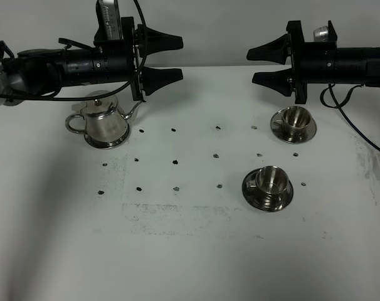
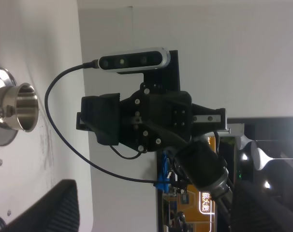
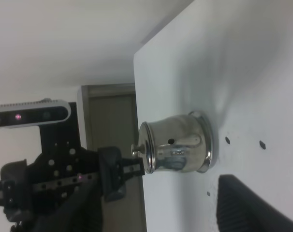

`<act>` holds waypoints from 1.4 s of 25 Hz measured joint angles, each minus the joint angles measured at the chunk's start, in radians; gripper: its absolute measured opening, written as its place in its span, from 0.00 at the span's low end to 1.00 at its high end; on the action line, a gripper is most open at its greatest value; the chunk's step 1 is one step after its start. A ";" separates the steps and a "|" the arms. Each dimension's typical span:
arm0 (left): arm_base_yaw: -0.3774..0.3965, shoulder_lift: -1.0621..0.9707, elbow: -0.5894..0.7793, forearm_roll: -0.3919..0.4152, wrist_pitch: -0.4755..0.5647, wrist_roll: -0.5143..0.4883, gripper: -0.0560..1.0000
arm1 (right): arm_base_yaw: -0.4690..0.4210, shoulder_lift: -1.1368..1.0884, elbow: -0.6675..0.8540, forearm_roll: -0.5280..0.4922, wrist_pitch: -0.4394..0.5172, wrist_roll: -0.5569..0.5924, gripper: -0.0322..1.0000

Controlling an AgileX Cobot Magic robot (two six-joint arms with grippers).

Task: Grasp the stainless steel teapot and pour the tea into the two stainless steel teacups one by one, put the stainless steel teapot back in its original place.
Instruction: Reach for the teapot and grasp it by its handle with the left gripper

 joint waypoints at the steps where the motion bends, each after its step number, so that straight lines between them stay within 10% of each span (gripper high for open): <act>1: 0.000 0.000 0.000 0.000 0.000 0.001 0.66 | 0.000 0.000 0.000 0.000 0.000 0.000 0.55; 22: 0.000 0.000 -0.052 0.048 -0.013 0.070 0.64 | -0.001 0.000 -0.042 -0.025 0.001 -0.195 0.55; 25: 0.000 0.000 -0.159 0.197 -0.062 0.018 0.58 | -0.001 0.000 -0.129 -0.140 -0.008 -0.192 0.53; 35: -0.009 -0.004 -0.618 1.158 -0.136 -0.397 0.49 | 0.010 0.000 -0.452 -0.999 -0.068 0.149 0.46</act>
